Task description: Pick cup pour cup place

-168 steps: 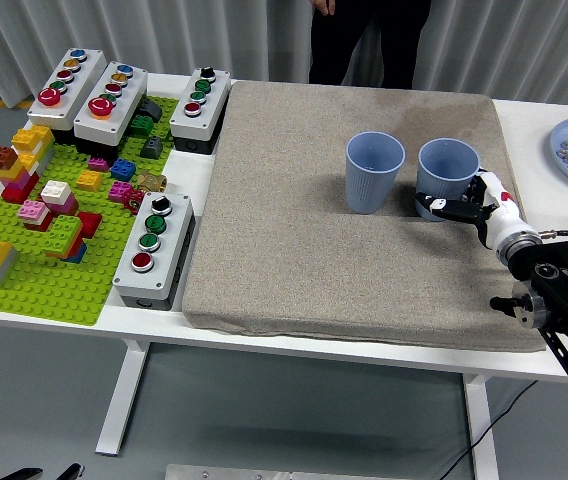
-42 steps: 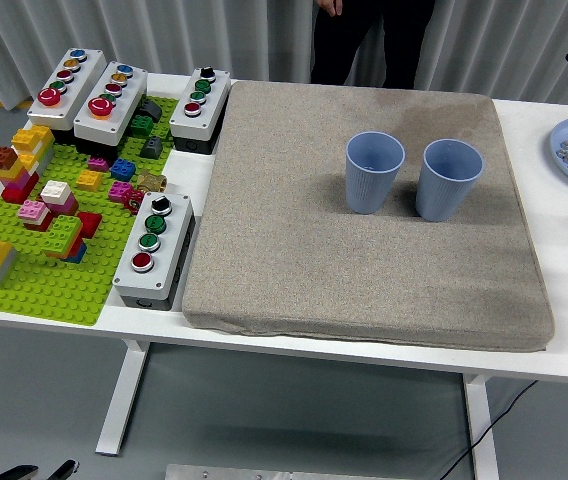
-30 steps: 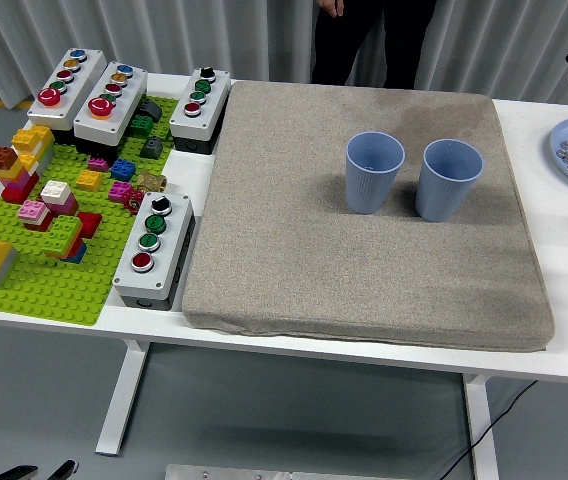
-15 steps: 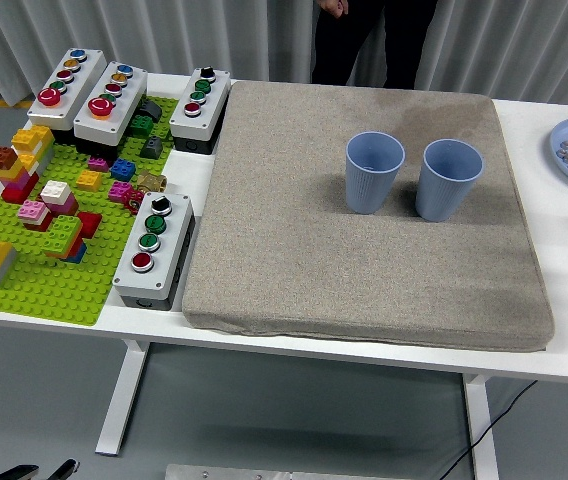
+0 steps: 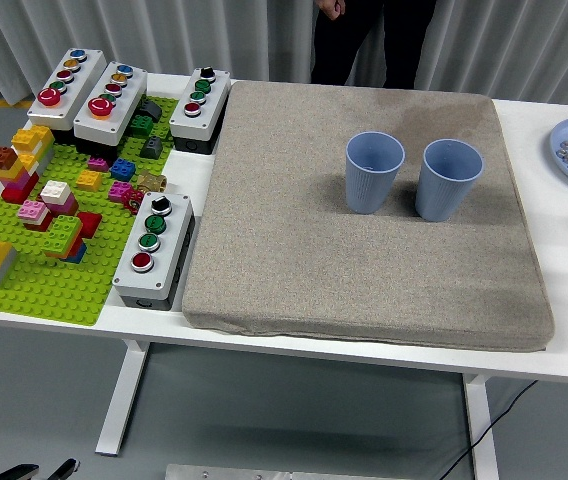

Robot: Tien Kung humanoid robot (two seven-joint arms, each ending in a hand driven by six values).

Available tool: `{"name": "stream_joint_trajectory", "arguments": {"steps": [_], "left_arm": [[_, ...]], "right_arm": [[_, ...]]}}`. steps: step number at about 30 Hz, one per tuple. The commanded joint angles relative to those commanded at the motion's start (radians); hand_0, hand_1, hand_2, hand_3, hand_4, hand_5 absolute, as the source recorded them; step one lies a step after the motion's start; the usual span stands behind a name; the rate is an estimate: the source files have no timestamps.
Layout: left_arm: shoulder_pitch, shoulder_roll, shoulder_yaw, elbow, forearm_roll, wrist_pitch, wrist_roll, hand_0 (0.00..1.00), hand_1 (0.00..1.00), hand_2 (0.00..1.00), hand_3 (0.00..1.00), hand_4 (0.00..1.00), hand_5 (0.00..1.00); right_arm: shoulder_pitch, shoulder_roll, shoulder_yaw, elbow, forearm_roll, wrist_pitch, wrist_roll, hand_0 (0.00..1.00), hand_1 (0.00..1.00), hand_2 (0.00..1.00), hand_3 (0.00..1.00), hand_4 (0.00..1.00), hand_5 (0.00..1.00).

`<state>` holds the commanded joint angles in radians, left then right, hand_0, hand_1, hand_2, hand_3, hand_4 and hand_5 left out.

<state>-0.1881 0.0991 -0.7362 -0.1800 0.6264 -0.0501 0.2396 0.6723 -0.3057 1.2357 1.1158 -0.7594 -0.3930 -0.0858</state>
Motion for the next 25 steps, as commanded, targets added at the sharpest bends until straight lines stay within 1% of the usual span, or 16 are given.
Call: {"name": "stream_joint_trajectory", "arguments": {"steps": [7,14,19,25], "left_arm": [[0.001,0.0,0.01,0.0,-0.012,0.0,-0.002,0.765,0.787,0.83,0.712,0.507,0.98],[0.005,0.001,0.019,0.0,-0.02,0.0,-0.003,0.764,0.787,0.83,0.712,0.507,0.98],[0.012,0.002,0.022,0.0,-0.023,0.0,-0.002,0.765,0.787,0.83,0.712,0.507,0.981],[0.013,0.002,0.022,0.0,-0.025,0.001,-0.002,0.765,0.787,0.83,0.712,0.507,0.981]], "right_arm": [[-0.003,0.002,-0.003,-0.001,-0.004,0.0,-0.001,0.951,0.835,0.881,0.854,0.804,0.968],[-0.007,0.004,-0.007,0.0,-0.006,0.001,-0.003,0.951,0.835,0.881,0.854,0.804,0.969],[-0.01,0.014,-0.011,-0.002,-0.009,0.002,-0.004,0.951,0.835,0.88,0.853,0.802,0.964],[-0.01,0.014,-0.007,-0.002,-0.011,0.001,-0.004,0.951,0.835,0.88,0.853,0.802,0.964]]}}
